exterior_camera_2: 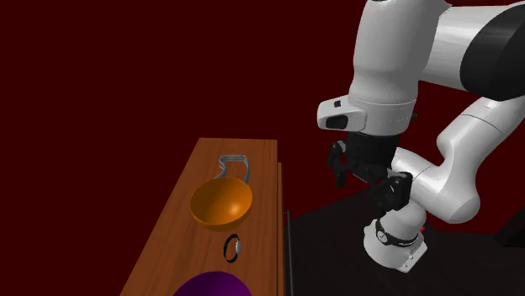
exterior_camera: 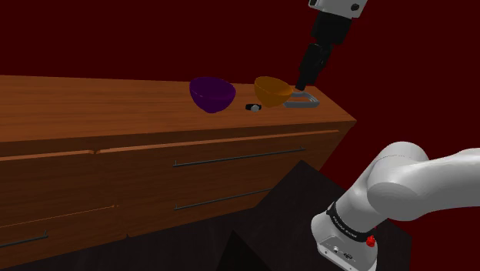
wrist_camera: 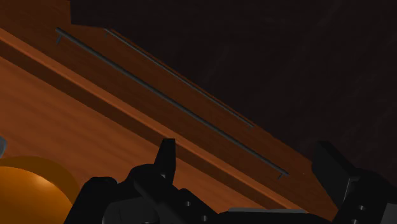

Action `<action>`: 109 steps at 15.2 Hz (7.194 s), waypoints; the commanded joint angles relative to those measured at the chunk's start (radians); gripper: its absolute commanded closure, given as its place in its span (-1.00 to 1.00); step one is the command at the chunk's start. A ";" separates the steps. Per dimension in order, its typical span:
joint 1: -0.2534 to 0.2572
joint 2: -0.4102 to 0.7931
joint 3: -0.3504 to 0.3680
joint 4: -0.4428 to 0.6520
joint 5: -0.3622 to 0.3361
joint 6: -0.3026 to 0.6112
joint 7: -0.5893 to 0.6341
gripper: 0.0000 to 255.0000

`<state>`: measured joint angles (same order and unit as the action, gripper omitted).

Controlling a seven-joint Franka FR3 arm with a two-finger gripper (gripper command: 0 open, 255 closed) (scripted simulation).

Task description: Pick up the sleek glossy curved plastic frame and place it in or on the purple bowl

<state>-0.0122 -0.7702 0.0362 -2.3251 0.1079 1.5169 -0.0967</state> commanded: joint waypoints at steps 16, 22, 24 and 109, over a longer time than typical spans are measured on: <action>-0.075 0.213 -0.269 -0.045 -0.222 0.285 -0.402 -1.00; -0.088 0.375 -0.373 0.021 -0.254 0.406 -0.559 -1.00; -0.090 0.437 -0.407 0.054 -0.253 0.443 -0.613 -1.00; 0.023 0.832 -0.419 0.669 -0.140 0.249 -0.696 1.00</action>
<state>-0.0026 0.0551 -0.3950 -1.6693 -0.0327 1.7733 -0.8192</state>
